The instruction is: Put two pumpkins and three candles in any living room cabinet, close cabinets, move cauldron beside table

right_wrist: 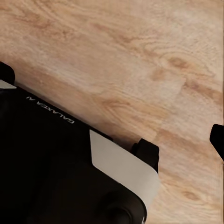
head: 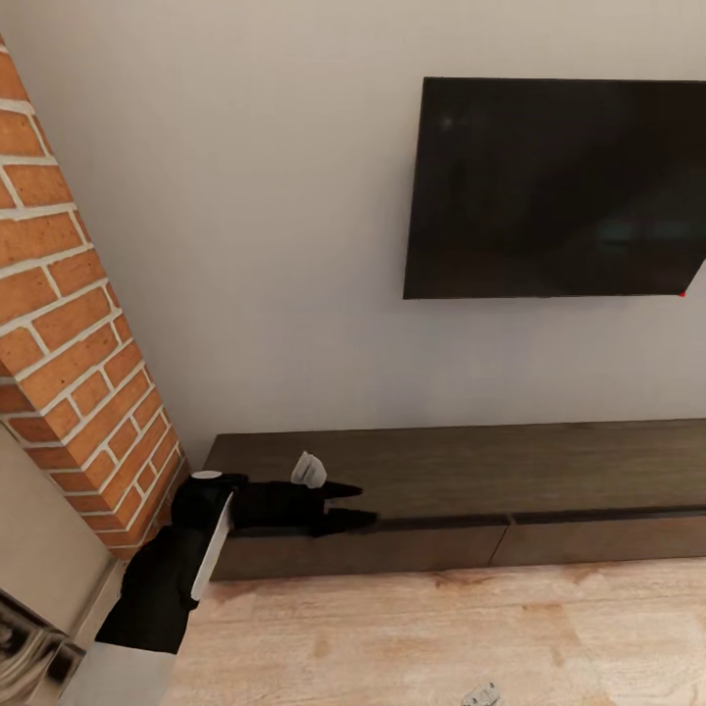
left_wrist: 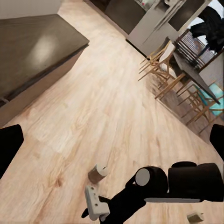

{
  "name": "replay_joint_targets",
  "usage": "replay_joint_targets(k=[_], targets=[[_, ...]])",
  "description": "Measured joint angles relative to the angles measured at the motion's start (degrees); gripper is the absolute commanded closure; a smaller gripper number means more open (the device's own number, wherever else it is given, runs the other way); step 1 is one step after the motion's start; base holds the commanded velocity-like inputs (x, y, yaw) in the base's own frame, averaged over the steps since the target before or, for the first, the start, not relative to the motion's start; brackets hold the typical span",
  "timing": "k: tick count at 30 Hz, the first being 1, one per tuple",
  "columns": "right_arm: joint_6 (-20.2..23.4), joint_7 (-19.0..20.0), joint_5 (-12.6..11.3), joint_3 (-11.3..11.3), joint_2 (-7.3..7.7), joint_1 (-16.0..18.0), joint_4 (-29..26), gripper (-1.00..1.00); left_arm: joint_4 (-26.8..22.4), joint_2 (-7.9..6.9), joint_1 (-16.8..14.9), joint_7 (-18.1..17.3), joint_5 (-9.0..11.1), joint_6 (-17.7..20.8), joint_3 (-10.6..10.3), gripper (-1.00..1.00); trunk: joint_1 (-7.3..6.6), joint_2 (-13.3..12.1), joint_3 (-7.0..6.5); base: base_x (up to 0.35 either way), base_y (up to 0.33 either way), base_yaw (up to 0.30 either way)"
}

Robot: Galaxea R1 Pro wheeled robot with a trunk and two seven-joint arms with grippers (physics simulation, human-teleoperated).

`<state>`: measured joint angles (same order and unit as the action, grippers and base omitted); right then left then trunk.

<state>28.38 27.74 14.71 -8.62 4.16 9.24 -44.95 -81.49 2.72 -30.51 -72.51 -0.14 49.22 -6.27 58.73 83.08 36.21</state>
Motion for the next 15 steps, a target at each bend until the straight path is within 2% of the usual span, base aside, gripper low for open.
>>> replay_joint_targets(k=[4, 6, 7, 8, 10, 11, 12, 14, 15], targets=[[-1.43, -0.39, 0.13, -0.69, -0.18, -0.01, 0.03, -1.0, -0.04, 0.59, -1.12, 0.05, 0.17, -0.14, 0.02, -1.0, 0.0, 0.0, 0.0, 0.0, 0.0, 0.0], [-2.22, -0.87, 0.33, -2.44, -0.82, 0.01, 0.08, -1.0, 0.03, 0.76, -1.5, 0.18, 0.2, -0.22, 0.06, -1.0, 0.0, 0.0, 0.0, 0.0, 0.0, 0.0], [-2.85, -3.8, 0.51, -5.12, -1.88, -0.01, 0.19, -1.0, 0.03, 1.25, -1.71, 0.28, 0.24, -0.25, 0.45, -1.0, 0.0, 0.0, 0.0, 0.0, 0.0, 0.0], [-3.39, -6.28, 0.59, -6.07, -2.54, -0.01, 0.48, -1.0, 0.02, 1.39, -1.78, 0.31, 0.23, -0.26, 0.79, -1.0, 0.0, 0.0, 0.0, 0.0, 0.0, 0.0], [-7.34, -13.97, 0.61, -7.34, -4.91, 0.01, 2.63, -1.0, 0.06, 1.65, -2.1, 0.38, 0.23, -0.34, 1.49, -1.0, 0.0, 0.0, 0.0, 0.0, 0.0, 0.0], [-8.67, -15.61, 0.63, -7.49, -5.48, 0.01, 3.38, -1.0, 0.08, 1.72, -2.17, 0.39, 0.23, -0.36, 1.57, -1.0, 0.0, 0.0, 0.0, 0.0, 0.0, 0.0], [-12.99, -20.06, 0.7, -7.78, -6.95, 0.01, 5.8, -1.0, 0.16, 2.05, -2.39, 0.41, 0.23, -0.43, 1.74, -1.0, 0.0, 0.0, 0.0, 0.0, 0.0, 0.0], [-19.03, -25.9, 1.04, -8.07, -8.39, 0.04, 8.96, -1.0, 0.2, 2.49, -2.66, 0.43, 0.23, -0.52, 1.87, -1.0, 0.0, 0.0, 0.0, 0.0, 0.0, 0.0], [-22.98, -30.22, 1.83, -8.2, -8.98, 0.06, 10.53, -1.0, 0.19, 2.65, -2.81, 0.43, 0.26, -0.56, 1.92, -1.0, 0.0, 0.0, 0.0, 0.0, 0.0, 0.0]])
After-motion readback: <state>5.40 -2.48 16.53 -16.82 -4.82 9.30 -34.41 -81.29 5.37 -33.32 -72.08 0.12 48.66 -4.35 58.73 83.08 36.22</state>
